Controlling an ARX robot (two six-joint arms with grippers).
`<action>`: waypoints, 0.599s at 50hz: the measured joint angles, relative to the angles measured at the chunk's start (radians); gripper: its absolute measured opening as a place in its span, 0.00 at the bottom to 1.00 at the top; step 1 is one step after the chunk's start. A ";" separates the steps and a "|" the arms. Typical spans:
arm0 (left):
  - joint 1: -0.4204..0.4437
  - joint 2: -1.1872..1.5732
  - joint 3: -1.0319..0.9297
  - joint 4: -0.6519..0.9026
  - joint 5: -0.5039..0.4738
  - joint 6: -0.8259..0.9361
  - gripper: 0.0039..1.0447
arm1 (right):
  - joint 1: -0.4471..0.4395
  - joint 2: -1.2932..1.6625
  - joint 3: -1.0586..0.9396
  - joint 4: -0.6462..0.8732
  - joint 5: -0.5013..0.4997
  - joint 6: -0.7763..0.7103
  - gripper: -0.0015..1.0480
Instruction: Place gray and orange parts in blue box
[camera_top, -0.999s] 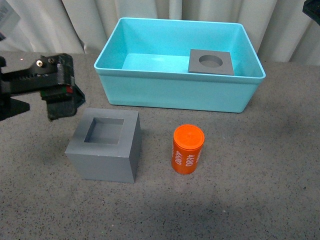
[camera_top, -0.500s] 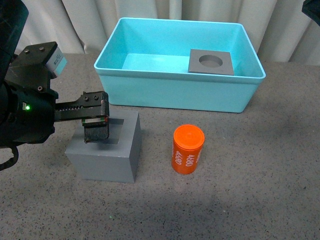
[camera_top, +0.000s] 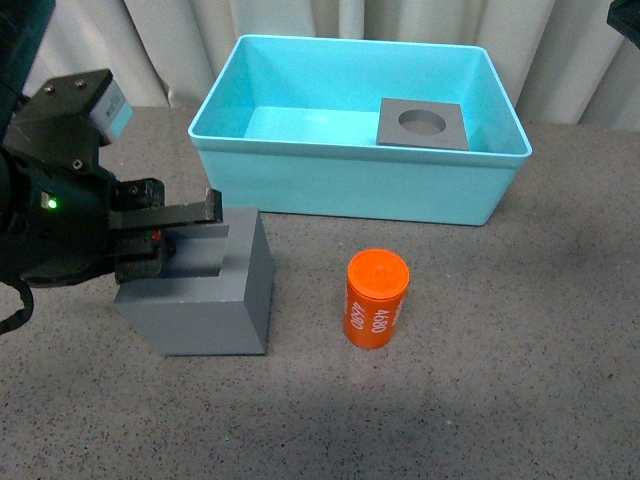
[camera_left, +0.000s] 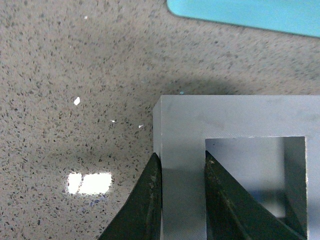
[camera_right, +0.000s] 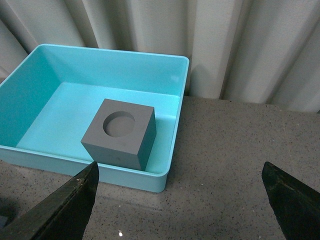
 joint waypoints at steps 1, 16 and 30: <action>-0.002 -0.016 0.000 -0.007 0.000 0.000 0.17 | 0.000 0.000 0.000 0.000 0.000 0.000 0.91; -0.019 -0.140 0.133 -0.041 -0.047 0.018 0.17 | 0.000 0.000 0.000 0.000 0.000 0.000 0.91; -0.016 0.063 0.464 -0.029 -0.076 0.100 0.17 | 0.000 0.000 0.000 0.000 -0.001 0.000 0.91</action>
